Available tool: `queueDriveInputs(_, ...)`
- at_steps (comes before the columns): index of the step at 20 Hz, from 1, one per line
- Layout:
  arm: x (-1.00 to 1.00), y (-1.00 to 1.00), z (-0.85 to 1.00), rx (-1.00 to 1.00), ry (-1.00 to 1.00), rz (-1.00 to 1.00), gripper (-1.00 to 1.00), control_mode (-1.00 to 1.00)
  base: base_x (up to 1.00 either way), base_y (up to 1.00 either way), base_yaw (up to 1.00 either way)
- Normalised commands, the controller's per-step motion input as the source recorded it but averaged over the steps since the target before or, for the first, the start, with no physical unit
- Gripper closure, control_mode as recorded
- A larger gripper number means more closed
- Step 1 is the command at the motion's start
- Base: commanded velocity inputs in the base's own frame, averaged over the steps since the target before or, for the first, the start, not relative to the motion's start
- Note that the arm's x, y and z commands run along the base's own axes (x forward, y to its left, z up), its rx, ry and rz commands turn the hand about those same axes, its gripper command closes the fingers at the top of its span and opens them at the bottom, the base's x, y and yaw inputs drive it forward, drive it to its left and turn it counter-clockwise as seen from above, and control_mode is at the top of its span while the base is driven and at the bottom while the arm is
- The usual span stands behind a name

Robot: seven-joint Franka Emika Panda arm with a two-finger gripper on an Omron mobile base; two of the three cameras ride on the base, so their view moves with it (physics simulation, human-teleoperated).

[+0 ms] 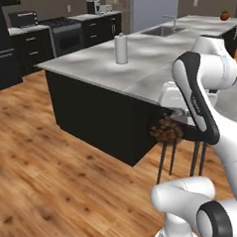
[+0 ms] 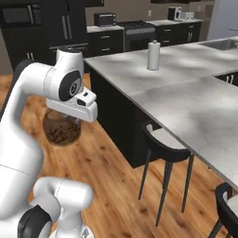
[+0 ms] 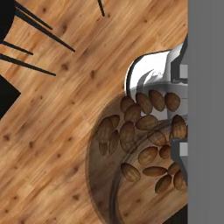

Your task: Pick the jar and candle from the dining table and place them in the open cabinet. Close the cabinet after placing the objects.

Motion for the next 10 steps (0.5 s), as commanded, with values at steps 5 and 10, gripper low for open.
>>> queueDriveInputs(5,0.0,0.0,0.0,0.0,0.0,0.0,1.0,1.0,0.4,0.32,0.02)
queueDriveInputs(10,0.0,0.0,0.0,0.0,0.0,0.0,1.0,1.0,0.97,0.77,-0.04)
